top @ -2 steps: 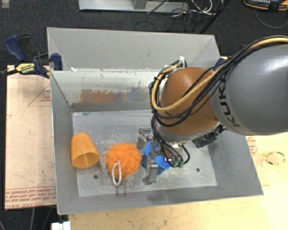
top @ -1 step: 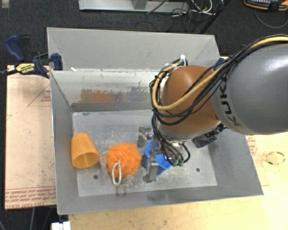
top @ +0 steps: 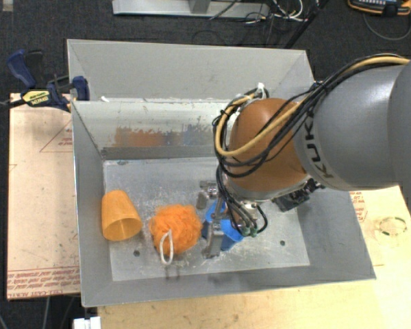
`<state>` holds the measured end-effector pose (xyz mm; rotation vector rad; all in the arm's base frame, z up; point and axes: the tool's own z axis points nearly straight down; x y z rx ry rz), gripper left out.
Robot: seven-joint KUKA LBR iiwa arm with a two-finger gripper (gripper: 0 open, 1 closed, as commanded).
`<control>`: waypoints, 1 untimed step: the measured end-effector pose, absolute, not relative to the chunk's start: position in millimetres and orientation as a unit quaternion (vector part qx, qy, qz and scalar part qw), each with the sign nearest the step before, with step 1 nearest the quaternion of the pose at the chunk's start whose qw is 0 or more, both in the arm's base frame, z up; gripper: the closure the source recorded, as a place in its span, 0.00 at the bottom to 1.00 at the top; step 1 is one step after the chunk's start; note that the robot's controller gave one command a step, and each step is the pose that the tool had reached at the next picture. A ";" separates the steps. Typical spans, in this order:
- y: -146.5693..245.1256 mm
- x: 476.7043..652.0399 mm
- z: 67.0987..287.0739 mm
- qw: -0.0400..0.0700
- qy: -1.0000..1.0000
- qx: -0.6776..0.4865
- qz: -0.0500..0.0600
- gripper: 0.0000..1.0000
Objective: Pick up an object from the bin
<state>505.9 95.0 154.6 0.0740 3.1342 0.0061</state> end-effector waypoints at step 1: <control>79.5 523.8 104.1 0.001 1.000 0.004 0.001 0.00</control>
Offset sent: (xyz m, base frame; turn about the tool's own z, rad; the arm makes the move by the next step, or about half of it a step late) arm 0.0180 -0.0351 -0.0816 -0.1459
